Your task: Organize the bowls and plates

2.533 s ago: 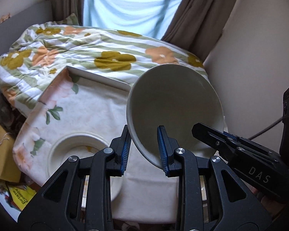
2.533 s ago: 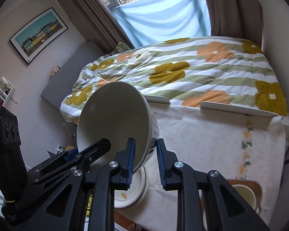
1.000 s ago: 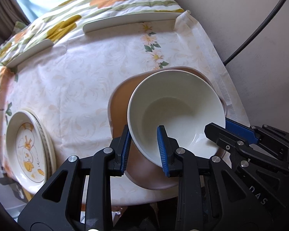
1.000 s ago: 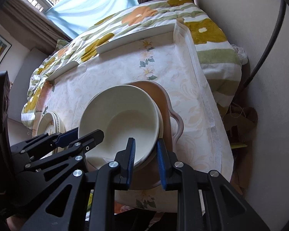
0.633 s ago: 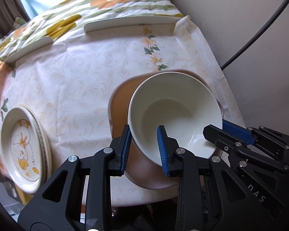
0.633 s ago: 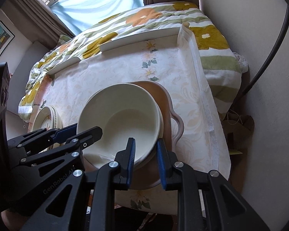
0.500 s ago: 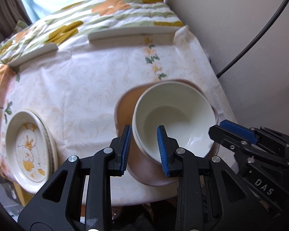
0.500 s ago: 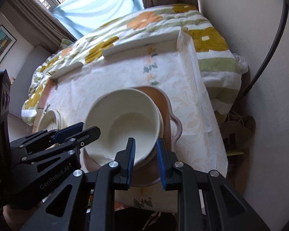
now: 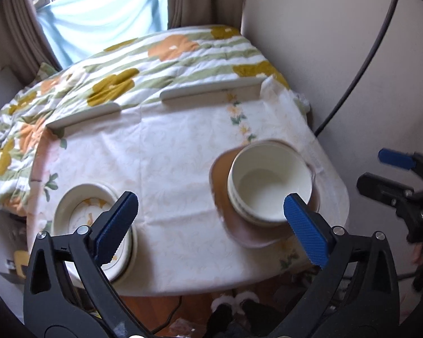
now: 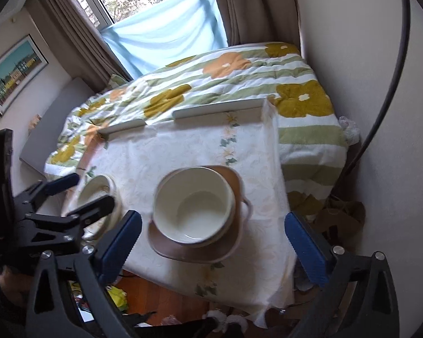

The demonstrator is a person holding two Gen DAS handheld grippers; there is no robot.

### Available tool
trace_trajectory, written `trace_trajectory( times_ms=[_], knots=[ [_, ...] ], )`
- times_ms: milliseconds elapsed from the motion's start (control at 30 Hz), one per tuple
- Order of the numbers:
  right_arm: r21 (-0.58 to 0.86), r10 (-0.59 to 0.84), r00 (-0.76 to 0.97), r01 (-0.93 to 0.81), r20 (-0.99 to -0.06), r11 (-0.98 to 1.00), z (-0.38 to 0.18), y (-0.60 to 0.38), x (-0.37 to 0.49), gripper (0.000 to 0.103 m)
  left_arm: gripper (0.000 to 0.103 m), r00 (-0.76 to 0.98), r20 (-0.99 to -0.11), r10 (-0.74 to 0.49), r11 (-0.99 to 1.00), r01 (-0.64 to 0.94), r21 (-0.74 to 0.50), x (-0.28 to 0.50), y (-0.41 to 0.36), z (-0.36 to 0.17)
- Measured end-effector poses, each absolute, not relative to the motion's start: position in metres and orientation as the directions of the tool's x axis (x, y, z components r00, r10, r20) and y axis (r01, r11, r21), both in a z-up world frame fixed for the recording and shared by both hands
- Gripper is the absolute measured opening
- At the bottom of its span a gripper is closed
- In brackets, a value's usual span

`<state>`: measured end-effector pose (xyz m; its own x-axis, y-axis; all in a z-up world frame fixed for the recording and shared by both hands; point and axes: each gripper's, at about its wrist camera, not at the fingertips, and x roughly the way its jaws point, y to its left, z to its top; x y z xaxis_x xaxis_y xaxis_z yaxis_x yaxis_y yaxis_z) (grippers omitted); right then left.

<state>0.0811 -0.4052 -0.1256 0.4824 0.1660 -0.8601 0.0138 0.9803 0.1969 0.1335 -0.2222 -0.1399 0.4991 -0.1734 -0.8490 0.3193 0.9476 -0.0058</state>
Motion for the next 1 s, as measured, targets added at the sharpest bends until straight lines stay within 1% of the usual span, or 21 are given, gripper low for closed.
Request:
trace_trajectory(
  times_ms=[67, 133, 233, 300, 333, 400, 433, 500, 567, 600, 633, 667, 767, 833, 867, 900, 933, 1000],
  knots=[
    [0.128, 0.114, 0.411, 0.006, -0.905, 0.992, -0.138, -0.407, 0.081, 0.101, 0.103, 0.455, -0.870, -0.192, 0.939, 0.341, -0.028, 0.131, -0.215, -0.148],
    [0.079, 0.068, 0.384, 0.011, -0.921, 0.997, -0.147, -0.411, 0.079, 0.101, 0.102, 0.406, -0.895, -0.188, 0.938, 0.345, -0.040, 0.131, -0.210, -0.158],
    [0.119, 0.114, 0.329, -0.003, -0.937, 0.993, -0.167, -0.413, 0.085, 0.101, 0.102, 0.345, -0.921, -0.179, 0.938, 0.343, -0.054, 0.136, -0.208, -0.179],
    [0.106, 0.105, 0.297, -0.013, -0.949, 0.994, -0.180, -0.410, 0.091, 0.099, 0.102, 0.305, -0.936, -0.176, 0.937, 0.342, -0.064, 0.143, -0.211, -0.195],
    [0.093, 0.095, 0.275, -0.018, -0.957, 0.995, -0.188, -0.409, 0.097, 0.097, 0.102, 0.281, -0.944, -0.172, 0.938, 0.340, -0.069, 0.148, -0.212, -0.204],
    [0.097, 0.102, 0.235, -0.033, -0.967, 0.995, -0.202, -0.406, 0.104, 0.083, 0.099, 0.238, -0.957, -0.167, 0.940, 0.332, -0.081, 0.155, -0.217, -0.221],
    [0.092, 0.099, 0.220, -0.041, -0.971, 0.995, -0.208, -0.405, 0.106, 0.080, 0.096, 0.223, -0.961, -0.164, 0.940, 0.330, -0.084, 0.158, -0.218, -0.227],
    [0.071, 0.081, 0.191, -0.059, -0.978, 0.996, -0.219, -0.402, 0.110, 0.072, 0.092, 0.202, -0.967, -0.154, 0.938, 0.338, -0.079, 0.163, -0.223, -0.237],
    [0.090, 0.103, 0.164, -0.082, -0.981, 0.993, -0.228, -0.400, 0.117, 0.069, 0.091, 0.176, -0.975, -0.136, 0.934, 0.350, -0.067, 0.167, -0.228, -0.247],
    [0.097, 0.109, 0.151, -0.088, -0.982, 0.991, -0.232, -0.399, 0.120, 0.065, 0.086, 0.166, -0.977, -0.136, 0.933, 0.354, -0.069, 0.168, -0.230, -0.250],
    [0.100, 0.114, 0.141, -0.098, -0.984, 0.990, -0.236, -0.399, 0.123, 0.063, 0.079, 0.154, -0.978, -0.137, 0.930, 0.359, -0.073, 0.169, -0.232, -0.254],
    [0.103, 0.117, 0.132, -0.106, -0.984, 0.989, -0.240, -0.398, 0.125, 0.059, 0.073, 0.142, -0.980, -0.136, 0.928, 0.364, -0.076, 0.171, -0.233, -0.257],
    [0.121, 0.134, 0.103, -0.126, -0.986, 0.985, -0.251, -0.397, 0.132, 0.050, 0.062, 0.113, -0.982, -0.154, 0.925, 0.367, -0.102, 0.175, -0.238, -0.268],
    [0.140, 0.154, 0.099, -0.134, -0.983, 0.981, -0.255, -0.397, 0.135, 0.047, 0.051, 0.104, -0.981, -0.161, 0.922, 0.371, -0.112, 0.177, -0.243, -0.274],
    [0.155, 0.168, 0.092, -0.136, -0.981, 0.978, -0.258, -0.397, 0.136, 0.043, 0.046, 0.100, -0.981, -0.167, 0.920, 0.374, -0.119, 0.177, -0.245, -0.276],
    [0.164, 0.178, 0.089, -0.142, -0.980, 0.976, -0.260, -0.396, 0.137, 0.039, 0.043, 0.095, -0.980, -0.174, 0.918, 0.376, -0.126, 0.178, -0.248, -0.279],
    [0.169, 0.184, 0.088, -0.149, -0.979, 0.974, -0.261, -0.394, 0.138, 0.037, 0.035, 0.090, -0.979, -0.183, 0.916, 0.378, -0.137, 0.178, -0.250, -0.281],
    [0.170, 0.186, 0.080, -0.170, -0.979, 0.971, -0.267, -0.388, 0.139, 0.030, 0.025, 0.085, -0.978, -0.190, 0.912, 0.385, -0.143, 0.177, -0.256, -0.285]
  ],
)
